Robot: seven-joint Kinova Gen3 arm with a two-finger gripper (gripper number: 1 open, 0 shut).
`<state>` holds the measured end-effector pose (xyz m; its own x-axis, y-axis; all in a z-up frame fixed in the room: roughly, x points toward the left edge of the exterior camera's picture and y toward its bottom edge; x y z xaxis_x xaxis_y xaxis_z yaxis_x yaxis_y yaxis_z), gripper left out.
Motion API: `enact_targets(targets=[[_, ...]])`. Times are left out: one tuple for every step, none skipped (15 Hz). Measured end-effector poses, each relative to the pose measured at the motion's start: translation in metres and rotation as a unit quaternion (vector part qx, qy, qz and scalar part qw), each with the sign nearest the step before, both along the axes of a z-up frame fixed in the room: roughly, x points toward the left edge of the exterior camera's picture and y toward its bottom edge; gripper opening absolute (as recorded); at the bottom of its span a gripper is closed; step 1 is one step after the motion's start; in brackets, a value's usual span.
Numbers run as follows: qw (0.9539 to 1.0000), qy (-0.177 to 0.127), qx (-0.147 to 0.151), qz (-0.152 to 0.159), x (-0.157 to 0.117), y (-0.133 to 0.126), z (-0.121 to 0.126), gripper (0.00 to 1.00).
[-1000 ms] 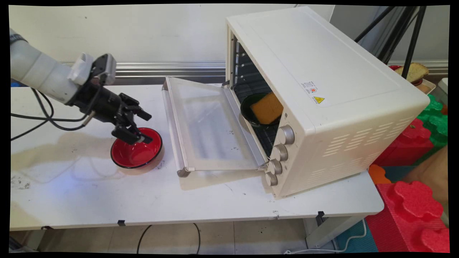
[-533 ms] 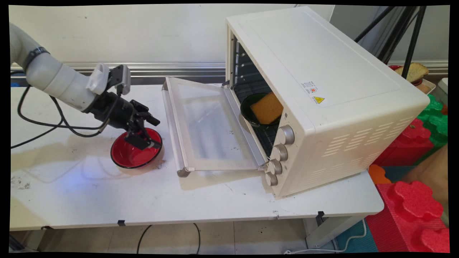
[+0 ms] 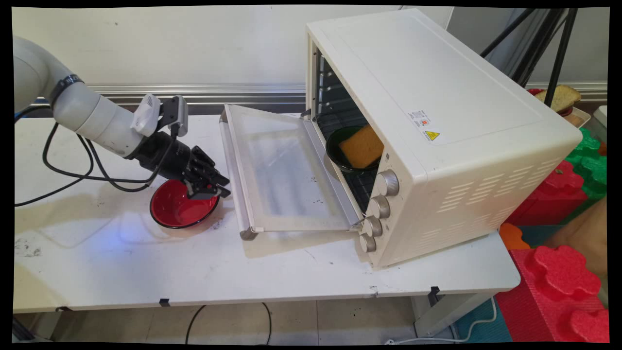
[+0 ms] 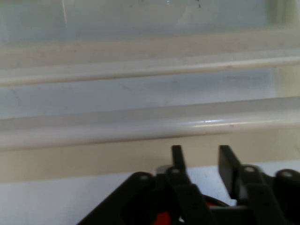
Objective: Close the oven
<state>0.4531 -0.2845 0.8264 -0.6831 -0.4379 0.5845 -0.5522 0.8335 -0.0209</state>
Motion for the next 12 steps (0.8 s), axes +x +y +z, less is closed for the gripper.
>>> enact_targets(targets=[[1.0,0.001,-0.001,0.0,-0.0011,-0.0009,-0.0017,0.0],[1.0,0.001,-0.002,0.0,-0.0016,-0.0015,-0.0027,0.0],[1.0,0.002,-0.002,-0.001,-0.002,-0.0019,-0.0034,0.0],[1.0,0.003,-0.004,0.0,-0.0025,-0.0025,-0.0044,0.0],[1.0,0.004,-0.005,0.0,-0.003,-0.0034,-0.0056,0.0],[1.0,0.006,-0.007,0.001,-0.0034,-0.004,-0.0062,0.0],[0.9999,0.008,-0.01,0.002,-0.0038,-0.0049,-0.0066,0.0],[0.9999,0.01,-0.012,0.003,-0.0042,-0.0055,-0.0067,0.0],[0.9998,0.012,-0.014,0.003,-0.0045,-0.0061,-0.0068,0.0],[0.9998,0.014,-0.016,0.004,-0.0044,-0.0066,-0.0066,0.0],[0.9997,0.017,-0.019,0.005,-0.0039,-0.0072,-0.006,0.0],[0.9995,0.021,-0.022,0.007,-0.003,-0.0071,-0.0052,0.0]])
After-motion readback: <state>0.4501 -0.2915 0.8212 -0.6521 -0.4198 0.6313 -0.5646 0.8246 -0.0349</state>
